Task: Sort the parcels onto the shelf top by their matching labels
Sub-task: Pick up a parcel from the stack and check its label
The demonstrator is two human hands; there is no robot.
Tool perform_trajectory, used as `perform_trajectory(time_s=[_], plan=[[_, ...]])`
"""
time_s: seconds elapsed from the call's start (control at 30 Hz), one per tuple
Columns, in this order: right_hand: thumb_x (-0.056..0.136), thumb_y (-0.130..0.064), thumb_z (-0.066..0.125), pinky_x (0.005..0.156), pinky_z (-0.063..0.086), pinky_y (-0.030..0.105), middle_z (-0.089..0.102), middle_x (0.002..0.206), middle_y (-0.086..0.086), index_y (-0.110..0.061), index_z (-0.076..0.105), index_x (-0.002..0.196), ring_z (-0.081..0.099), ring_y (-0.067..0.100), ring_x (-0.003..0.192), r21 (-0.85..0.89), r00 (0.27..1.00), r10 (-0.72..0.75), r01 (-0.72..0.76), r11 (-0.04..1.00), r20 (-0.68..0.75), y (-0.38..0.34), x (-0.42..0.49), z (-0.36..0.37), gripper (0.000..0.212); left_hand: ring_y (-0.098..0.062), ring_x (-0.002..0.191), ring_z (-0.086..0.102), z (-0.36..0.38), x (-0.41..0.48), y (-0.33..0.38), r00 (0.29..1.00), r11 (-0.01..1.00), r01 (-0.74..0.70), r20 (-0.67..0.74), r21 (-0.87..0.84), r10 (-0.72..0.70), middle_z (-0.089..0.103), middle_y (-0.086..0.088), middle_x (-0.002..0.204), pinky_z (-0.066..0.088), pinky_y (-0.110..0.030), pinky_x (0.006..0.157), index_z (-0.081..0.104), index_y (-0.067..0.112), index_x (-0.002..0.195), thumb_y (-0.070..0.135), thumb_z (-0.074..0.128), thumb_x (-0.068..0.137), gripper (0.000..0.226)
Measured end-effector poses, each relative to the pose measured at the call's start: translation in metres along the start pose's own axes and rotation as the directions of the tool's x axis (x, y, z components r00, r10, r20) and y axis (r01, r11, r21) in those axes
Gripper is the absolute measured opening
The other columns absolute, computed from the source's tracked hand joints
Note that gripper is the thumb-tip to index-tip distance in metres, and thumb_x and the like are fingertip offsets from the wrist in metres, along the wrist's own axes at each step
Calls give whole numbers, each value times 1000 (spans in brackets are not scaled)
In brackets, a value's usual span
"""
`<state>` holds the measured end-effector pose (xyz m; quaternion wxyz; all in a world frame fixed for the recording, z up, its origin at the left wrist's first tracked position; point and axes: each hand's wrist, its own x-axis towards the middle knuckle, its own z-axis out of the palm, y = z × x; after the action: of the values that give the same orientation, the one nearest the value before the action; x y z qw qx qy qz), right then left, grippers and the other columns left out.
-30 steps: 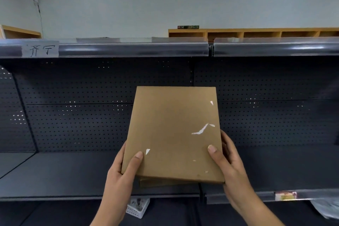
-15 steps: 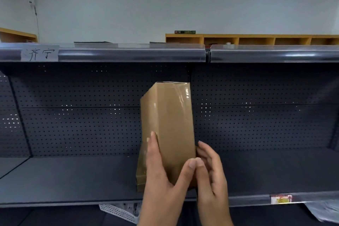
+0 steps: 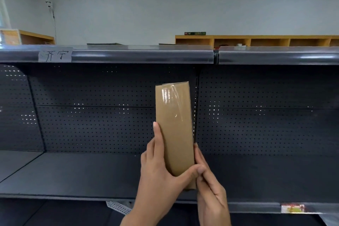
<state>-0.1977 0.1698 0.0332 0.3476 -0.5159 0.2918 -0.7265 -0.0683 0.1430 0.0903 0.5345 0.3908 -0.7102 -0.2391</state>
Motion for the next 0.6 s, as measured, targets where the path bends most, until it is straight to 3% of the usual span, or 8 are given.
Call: perform_trajectory(time_s=[0.07, 0.13, 0.17, 0.27, 0.33, 0.43, 0.53, 0.6], plan=[[97, -26, 66, 126, 32, 36, 57, 158, -17, -47, 73, 132, 42, 6, 155, 16, 1000, -2, 1, 1000, 19, 1, -1, -1, 41, 7, 133, 40, -3, 4, -6, 1000, 1000, -11, 23, 16, 11, 29, 32, 153, 42, -27, 112, -24, 67, 154, 82, 74, 69, 131], [100, 8, 54, 126, 33, 33, 58, 159, -13, -36, 74, 135, 41, 9, 156, -129, 993, -60, 73, 989, 98, -1, 4, -2, 60, 14, 130, 45, -7, 8, -15, 1000, 998, -8, 8, -66, 8, 36, 33, 150, 50, -28, 108, -6, 67, 159, 71, 72, 75, 115], [102, 15, 49, 126, 32, 30, 59, 158, -11, -31, 74, 136, 41, 9, 156, -203, 985, -82, 113, 973, 155, -4, 9, -3, 62, 14, 130, 48, -9, 11, -21, 1000, 993, -1, -14, -119, 0, 40, 33, 148, 52, -31, 108, 4, 66, 160, 66, 71, 76, 108], [105, 4, 51, 124, 33, 25, 65, 152, -11, -27, 77, 131, 45, 9, 153, -316, 979, -108, 160, 935, 174, -14, 32, -12, 48, 1, 128, 61, -16, 18, -34, 997, 958, 29, -66, -285, -49, 50, 30, 149, 61, -34, 97, 27, 64, 157, 56, 71, 74, 94], [107, -4, 54, 123, 37, 28, 65, 149, -13, -27, 77, 128, 50, 6, 147, -408, 987, -152, 160, 899, 52, -19, 50, -24, 39, -2, 119, 69, -23, 26, -41, 994, 912, 49, -69, -408, -84, 58, 27, 146, 64, -26, 83, 38, 65, 151, 53, 71, 71, 87], [107, -23, 60, 126, 34, 40, 54, 153, -17, -43, 68, 130, 43, 2, 147, -592, 978, -171, 67, 803, -121, -28, 71, -45, 32, -4, 124, 69, -37, 36, -55, 994, 857, 61, -49, -512, -100, 64, 28, 144, 63, -26, 86, 46, 62, 148, 47, 71, 70, 83], [96, -48, 69, 127, 32, 47, 44, 161, -14, -46, 53, 148, 38, 9, 152, -539, 971, -28, -108, 836, -238, -34, 83, -63, 54, -17, 125, 72, -50, 46, -71, 989, 803, 134, 31, -581, -143, 68, 15, 146, 65, -37, 88, 46, 47, 156, 44, 68, 67, 92], [85, -64, 77, 126, 36, 46, 49, 161, -16, -49, 43, 156, 43, 9, 151, -385, 977, 122, -182, 905, -176, -35, 87, -70, 80, -18, 107, 79, -55, 52, -78, 981, 761, 184, 73, -622, -177, 77, 8, 133, 67, -37, 75, 48, 39, 156, 43, 67, 62, 96]])
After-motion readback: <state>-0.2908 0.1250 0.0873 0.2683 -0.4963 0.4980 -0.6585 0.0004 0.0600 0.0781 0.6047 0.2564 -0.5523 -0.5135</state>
